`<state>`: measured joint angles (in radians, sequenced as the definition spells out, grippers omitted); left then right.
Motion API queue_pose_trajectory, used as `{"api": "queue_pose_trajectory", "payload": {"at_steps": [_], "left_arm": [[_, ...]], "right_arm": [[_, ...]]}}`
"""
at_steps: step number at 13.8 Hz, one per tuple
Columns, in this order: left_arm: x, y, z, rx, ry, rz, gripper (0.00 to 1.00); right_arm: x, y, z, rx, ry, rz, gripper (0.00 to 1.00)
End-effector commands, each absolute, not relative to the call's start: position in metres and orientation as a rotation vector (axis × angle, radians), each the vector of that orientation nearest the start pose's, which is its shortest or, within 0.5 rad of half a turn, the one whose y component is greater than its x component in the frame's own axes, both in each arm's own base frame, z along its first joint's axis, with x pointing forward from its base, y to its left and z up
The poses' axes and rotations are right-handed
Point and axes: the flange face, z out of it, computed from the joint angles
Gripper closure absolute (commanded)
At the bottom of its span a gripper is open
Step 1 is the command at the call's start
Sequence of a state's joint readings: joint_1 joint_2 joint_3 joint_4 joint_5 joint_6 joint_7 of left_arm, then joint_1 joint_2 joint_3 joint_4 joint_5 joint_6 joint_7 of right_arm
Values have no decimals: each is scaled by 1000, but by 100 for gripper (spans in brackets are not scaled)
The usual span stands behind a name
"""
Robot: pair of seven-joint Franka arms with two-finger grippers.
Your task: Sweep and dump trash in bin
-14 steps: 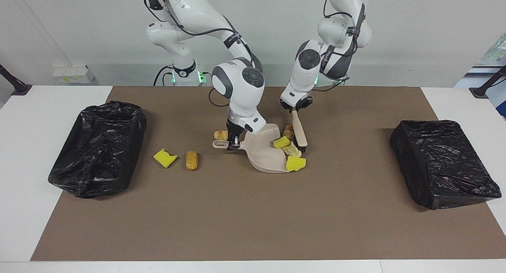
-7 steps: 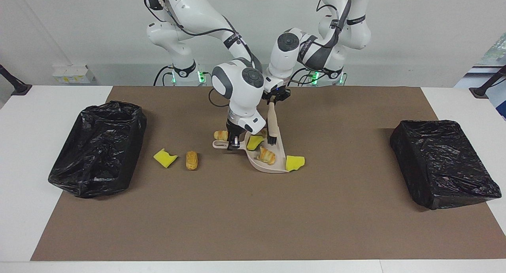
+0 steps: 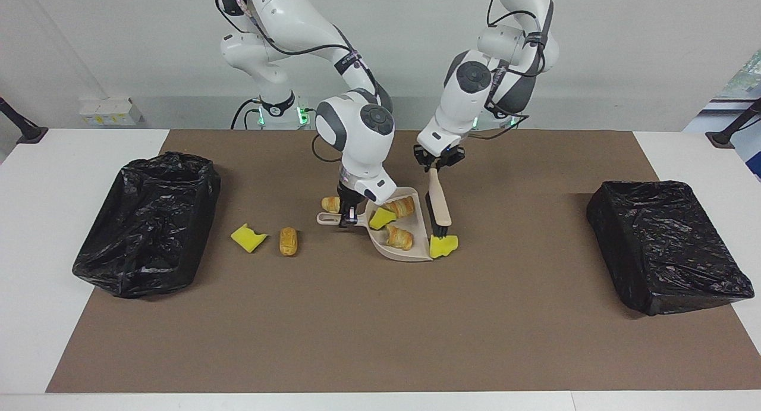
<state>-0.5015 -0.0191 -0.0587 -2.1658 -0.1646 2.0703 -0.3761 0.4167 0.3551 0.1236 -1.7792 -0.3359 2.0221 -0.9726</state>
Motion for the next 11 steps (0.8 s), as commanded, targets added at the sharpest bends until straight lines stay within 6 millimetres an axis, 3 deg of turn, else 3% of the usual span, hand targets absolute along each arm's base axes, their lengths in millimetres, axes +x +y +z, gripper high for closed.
{"api": "queue_pose_trajectory", "payload": {"at_steps": [1,3,5,6,9,11], "left_arm": [[464,-253,397,-3140,351,174,100],[492,-223,396,-3120,434,161,100],[519,-211,393,-3099,601,176,100],[534,-192,388,-3078,659,172,100],[544,-185,376,-2989,941,170,100],[547,-184,362,-2983,957,184,100]], "right_arm": [[557,300,346,1959,2150,-238,100],[556,300,346,1964,2145,-239,100],[556,300,346,1968,2143,-238,100],[556,300,346,1968,2143,-238,100],[556,300,346,1971,2142,-238,100],[556,300,346,1977,2134,-239,100]]}}
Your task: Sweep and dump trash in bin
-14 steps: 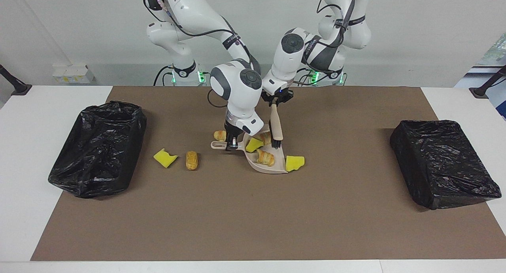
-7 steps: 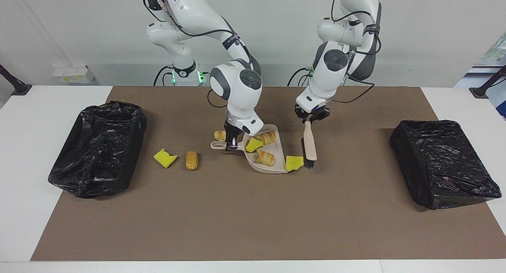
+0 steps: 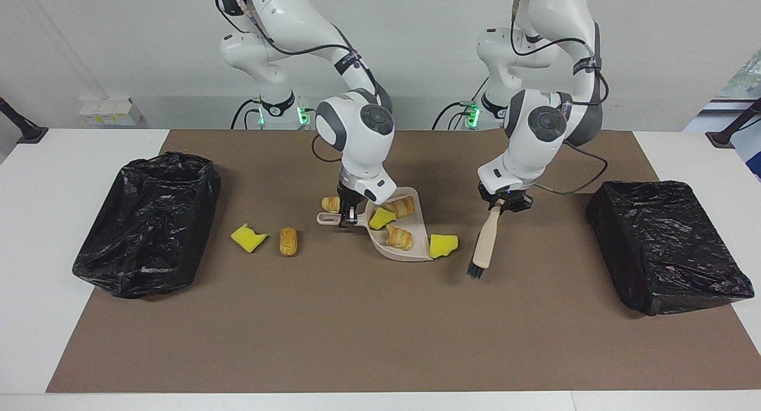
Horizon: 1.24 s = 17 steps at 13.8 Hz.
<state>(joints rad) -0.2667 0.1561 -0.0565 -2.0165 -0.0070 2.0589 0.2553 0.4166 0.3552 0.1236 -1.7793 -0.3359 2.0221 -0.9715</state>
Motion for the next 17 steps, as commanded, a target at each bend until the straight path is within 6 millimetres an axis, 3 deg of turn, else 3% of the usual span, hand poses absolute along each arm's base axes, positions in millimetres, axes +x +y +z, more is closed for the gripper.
{"api": "queue_pose_trajectory", "payload": {"at_steps": [1,4,6,8,11,15,17], "left_arm": [[545,-184,357,-2973,964,198,100],[514,-212,334,-2943,997,281,100],[496,-217,331,-2940,959,324,100],[471,-234,330,-2936,866,389,100],[437,-280,339,-2928,728,412,100],[433,-306,368,-3091,562,424,100],[434,-309,376,-3125,449,434,100]], "right_arm": [[556,300,346,1977,2133,-239,100],[556,300,346,1980,2130,-238,100],[556,300,345,1984,2128,-242,100],[555,300,345,1984,2128,-246,100],[555,300,345,1982,2128,-247,100],[557,291,343,1983,2131,-260,100],[556,290,342,1983,2131,-271,100]]}}
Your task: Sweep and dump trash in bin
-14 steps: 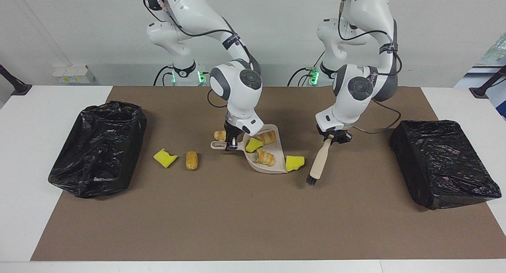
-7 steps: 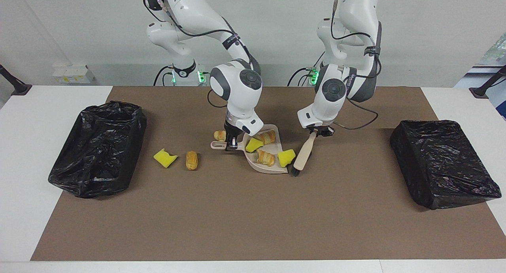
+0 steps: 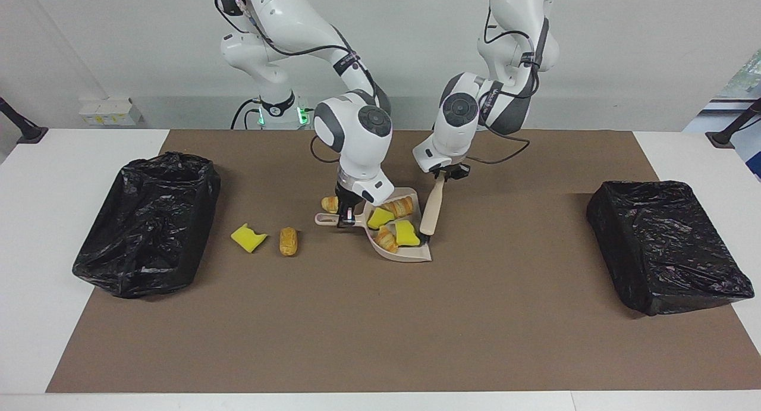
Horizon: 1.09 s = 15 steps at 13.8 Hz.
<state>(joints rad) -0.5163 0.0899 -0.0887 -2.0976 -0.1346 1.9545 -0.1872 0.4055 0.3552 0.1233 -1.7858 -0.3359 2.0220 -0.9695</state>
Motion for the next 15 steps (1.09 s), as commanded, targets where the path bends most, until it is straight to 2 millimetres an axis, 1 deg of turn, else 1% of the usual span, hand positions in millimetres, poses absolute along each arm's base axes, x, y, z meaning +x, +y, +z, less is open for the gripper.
{"api": "queue_pose_trajectory", "payload": {"at_steps": [1,2,4,5,6,7,9,10,11,14,15], "left_arm": [[434,-309,378,-3130,418,440,100],[433,-311,381,-3142,403,465,100],[433,-306,403,-3165,357,480,100],[429,-306,410,-3163,356,480,100],[424,-306,413,-3154,337,498,100],[421,-304,415,-3139,298,527,100],[414,-301,428,-3127,226,542,100],[410,-300,428,-3107,143,561,100],[409,-301,428,-3100,87,556,100],[407,-302,424,-3102,73,543,100],[400,-308,421,-3087,36,549,100]], "right_arm": [[557,287,344,1985,2129,-271,100],[560,281,345,1997,2119,-269,100],[564,273,348,1987,2133,-269,100],[566,269,351,1985,2134,-263,100],[567,269,353,1986,2134,-250,100],[570,268,359,1990,2131,-236,100],[579,252,372,2038,2138,-193,100],[586,244,380,2059,2158,-165,100],[591,232,388,2075,2165,-142,100],[604,199,417,2079,2146,-105,100],[608,185,429,2076,2142,-95,100]]}}
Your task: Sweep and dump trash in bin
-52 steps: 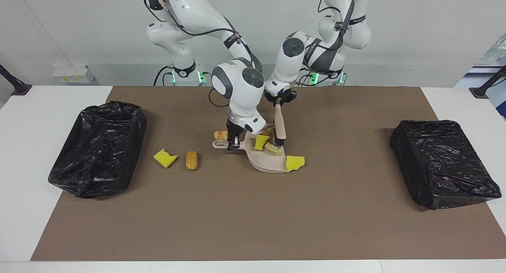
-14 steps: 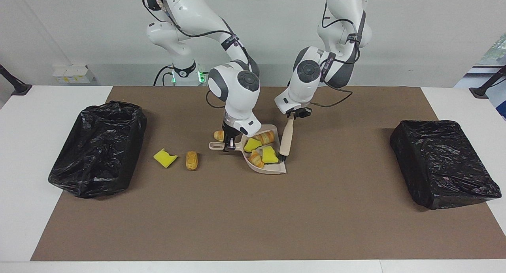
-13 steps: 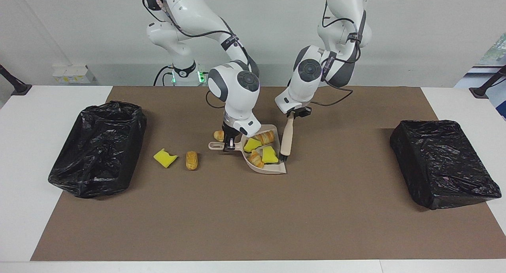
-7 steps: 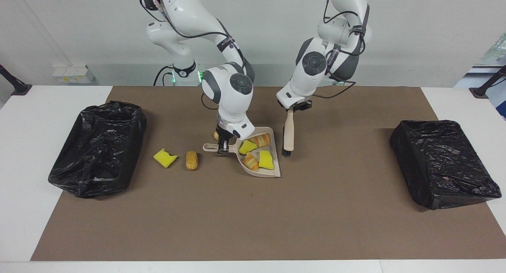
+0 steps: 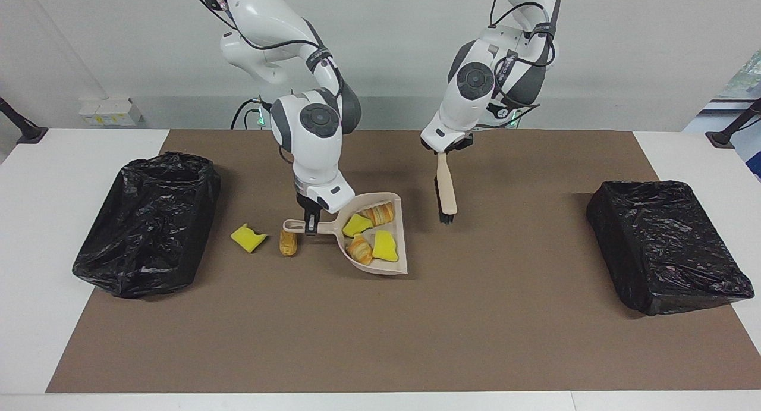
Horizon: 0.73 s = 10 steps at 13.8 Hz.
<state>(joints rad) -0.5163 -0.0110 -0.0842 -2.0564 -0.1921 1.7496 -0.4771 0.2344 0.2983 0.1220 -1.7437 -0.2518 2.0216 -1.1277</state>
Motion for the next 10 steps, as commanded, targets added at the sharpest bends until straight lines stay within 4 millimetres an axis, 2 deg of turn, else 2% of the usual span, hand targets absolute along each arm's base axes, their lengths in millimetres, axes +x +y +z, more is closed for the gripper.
{"api": "queue_pose_trajectory", "payload": {"at_steps": [1,2,4,5,7,8,10], "left_arm": [[392,-317,418,-3077,-53,534,100],[389,-329,417,-3094,-129,479,100],[356,-359,409,-3074,-118,462,100],[338,-367,407,-3065,-94,464,100],[283,-393,387,-3050,-14,440,100],[261,-401,379,-3051,-50,408,100],[221,-403,377,-3054,-9,388,100]], "right_arm": [[612,169,436,2074,2142,-98,100],[617,153,443,2071,2148,-110,100],[626,129,467,2095,2151,-113,100],[628,117,477,2102,2149,-129,100],[631,75,489,2112,2157,-175,100],[630,52,498,2112,2155,-172,100],[624,8,518,2112,2124,-178,100]]}}
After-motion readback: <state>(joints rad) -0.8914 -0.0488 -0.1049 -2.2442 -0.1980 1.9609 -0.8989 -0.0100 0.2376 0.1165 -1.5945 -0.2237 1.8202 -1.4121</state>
